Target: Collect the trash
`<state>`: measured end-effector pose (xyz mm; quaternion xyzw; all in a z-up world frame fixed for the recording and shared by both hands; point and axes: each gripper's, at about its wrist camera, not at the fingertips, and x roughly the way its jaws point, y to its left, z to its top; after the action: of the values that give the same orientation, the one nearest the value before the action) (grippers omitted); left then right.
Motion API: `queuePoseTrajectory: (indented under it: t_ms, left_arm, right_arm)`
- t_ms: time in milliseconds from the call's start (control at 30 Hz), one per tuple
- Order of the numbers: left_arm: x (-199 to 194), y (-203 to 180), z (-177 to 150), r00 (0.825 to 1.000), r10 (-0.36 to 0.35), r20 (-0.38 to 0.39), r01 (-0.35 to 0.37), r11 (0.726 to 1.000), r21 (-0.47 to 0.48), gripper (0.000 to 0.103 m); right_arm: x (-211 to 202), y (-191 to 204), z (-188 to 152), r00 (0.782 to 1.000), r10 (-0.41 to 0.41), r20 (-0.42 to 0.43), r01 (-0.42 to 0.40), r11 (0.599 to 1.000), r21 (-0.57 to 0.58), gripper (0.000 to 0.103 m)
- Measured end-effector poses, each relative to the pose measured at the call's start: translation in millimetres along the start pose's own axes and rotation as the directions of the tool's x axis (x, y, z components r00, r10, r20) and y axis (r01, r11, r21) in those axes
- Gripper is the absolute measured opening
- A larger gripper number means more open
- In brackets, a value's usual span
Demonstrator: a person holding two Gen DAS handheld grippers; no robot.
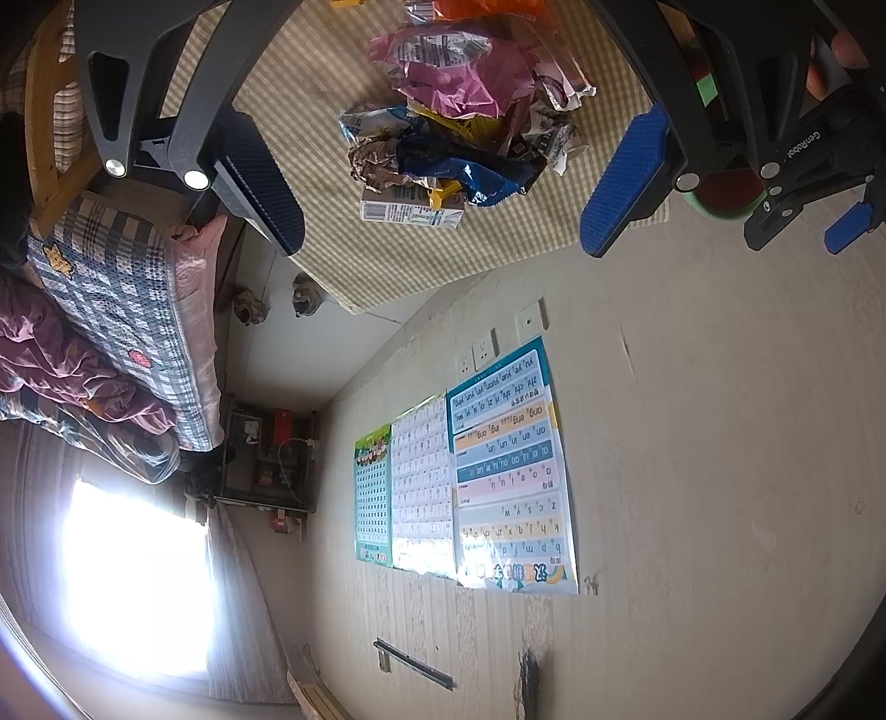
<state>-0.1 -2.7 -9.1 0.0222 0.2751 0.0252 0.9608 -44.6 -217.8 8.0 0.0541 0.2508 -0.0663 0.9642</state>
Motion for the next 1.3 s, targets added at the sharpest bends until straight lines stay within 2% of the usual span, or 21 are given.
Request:
queuePoseTrajectory:
  t_ms: [1100,1300]
  left_arm:
    - [4.3,2.3,1.4,1.0,0.017,-0.016,-0.017,1.0,-0.002,0.098]
    - [0.1,5.6,3.4,0.999,0.04,0.021,-0.04,0.999,-0.028,0.098]
  right_arm:
    - [8.1,7.0,-3.3,1.0,0.005,-0.028,-0.005,1.0,-0.001,0.096]
    - [9.6,7.8,-6.1,1.0,0.004,-0.031,-0.004,1.0,0.001,0.096]
